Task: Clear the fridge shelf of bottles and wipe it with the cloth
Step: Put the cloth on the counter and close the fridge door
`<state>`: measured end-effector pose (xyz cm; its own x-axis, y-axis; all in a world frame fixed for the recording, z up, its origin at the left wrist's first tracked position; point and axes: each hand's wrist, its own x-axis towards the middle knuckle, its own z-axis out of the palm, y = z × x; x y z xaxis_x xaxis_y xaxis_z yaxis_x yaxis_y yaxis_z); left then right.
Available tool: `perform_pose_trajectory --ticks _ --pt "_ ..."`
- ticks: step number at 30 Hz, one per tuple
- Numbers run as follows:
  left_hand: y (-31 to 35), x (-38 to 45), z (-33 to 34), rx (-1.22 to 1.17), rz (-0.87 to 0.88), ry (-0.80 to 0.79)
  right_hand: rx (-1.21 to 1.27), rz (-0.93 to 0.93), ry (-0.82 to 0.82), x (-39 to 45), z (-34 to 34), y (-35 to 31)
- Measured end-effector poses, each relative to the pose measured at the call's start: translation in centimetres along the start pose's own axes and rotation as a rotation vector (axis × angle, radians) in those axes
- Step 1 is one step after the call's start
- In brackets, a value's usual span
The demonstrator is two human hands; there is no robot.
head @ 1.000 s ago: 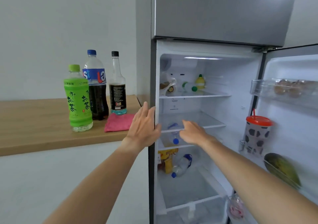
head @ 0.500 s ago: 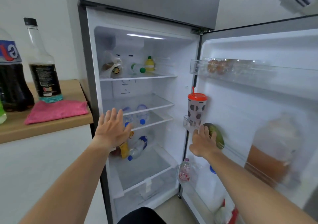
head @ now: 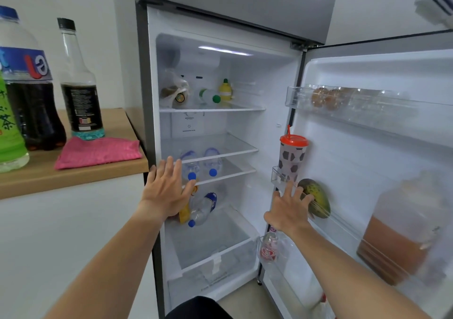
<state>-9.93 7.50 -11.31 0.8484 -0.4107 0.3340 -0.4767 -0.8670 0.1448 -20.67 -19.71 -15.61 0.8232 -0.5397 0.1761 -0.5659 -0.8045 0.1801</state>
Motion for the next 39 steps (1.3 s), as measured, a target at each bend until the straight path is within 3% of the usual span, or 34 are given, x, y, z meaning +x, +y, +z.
perform_pose_trajectory --ticks 8,14,24,33,39 --pt "0.0 -0.5 -1.1 -0.015 0.094 0.024 0.160 -0.016 0.018 -0.4 -0.6 -2.0" --pt "-0.5 -0.5 -4.0 -0.003 0.149 0.132 0.394 -0.174 0.106 -0.9 -2.1 -7.1" --pt "-4.5 -2.3 -6.7 0.117 -0.073 0.235 0.654 -0.382 0.251 -1.2 -8.7 -15.4" --pt "-8.4 -4.2 -6.5 0.188 -0.244 0.147 0.616 -0.526 0.270 -2.7 -11.0 -20.9" --pt "-9.6 -3.9 -6.2 0.263 -0.203 0.092 0.612 -0.578 0.287 -3.9 -11.6 -23.3"
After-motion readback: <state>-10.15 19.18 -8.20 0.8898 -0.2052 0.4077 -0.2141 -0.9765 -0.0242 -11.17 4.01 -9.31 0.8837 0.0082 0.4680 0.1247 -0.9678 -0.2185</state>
